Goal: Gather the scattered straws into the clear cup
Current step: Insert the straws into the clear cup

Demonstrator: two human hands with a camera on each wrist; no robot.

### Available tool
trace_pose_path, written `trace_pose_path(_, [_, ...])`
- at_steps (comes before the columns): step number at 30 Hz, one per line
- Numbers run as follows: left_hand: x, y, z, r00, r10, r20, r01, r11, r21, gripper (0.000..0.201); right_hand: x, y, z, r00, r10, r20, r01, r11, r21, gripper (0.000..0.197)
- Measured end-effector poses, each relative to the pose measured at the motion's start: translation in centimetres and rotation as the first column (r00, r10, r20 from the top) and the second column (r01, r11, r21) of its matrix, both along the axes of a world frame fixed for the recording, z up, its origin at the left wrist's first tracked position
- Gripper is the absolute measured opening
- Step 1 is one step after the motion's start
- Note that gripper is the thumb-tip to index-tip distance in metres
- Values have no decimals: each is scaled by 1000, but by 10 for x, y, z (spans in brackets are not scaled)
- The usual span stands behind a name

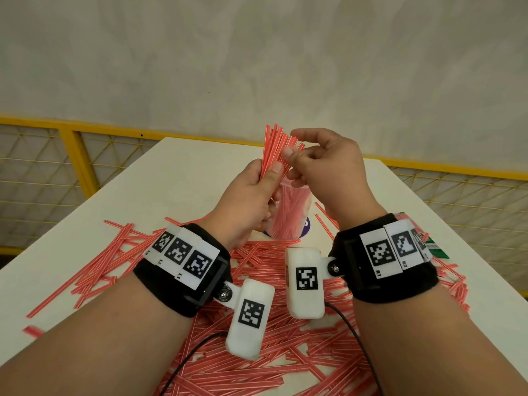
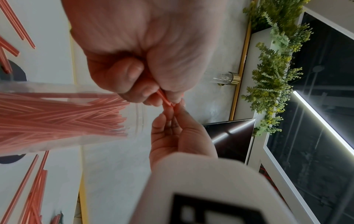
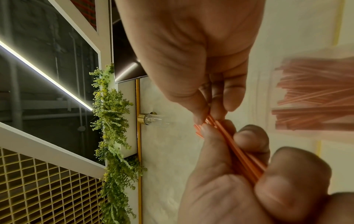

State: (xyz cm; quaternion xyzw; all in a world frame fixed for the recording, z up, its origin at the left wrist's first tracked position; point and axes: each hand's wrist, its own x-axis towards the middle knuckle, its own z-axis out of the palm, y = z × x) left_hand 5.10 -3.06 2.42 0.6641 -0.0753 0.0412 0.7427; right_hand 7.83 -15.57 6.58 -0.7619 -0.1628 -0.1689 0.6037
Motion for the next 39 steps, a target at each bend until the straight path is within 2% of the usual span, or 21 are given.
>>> trace_pose_path(6, [-1,2,-1,999,-21,37,22,1000,-11,23,-3,-1,1,999,46,-17,-43,993,110,25])
trace_pose_path(16, [-1,2,-1,998,3,68,-2,1000,-10,26,-4,0,2,998,64,-23,-60,987,152,24])
trace_pose_path(21, [-2,1,0,997,-3,75,4,1000,-16,19,-4,0,2,997,69,-22,-64,982,179,22])
trace_pose_path(32, [-3,0,1,996,29,90,-26,999,-33,18,-5,-1,3,994,104,-24,-100,987,124,27])
trace_pose_path(39, [-4,0,0,994,25,105,-24,1000,-11,17,-4,-2,3,990,128,-58,-118,980,161,24])
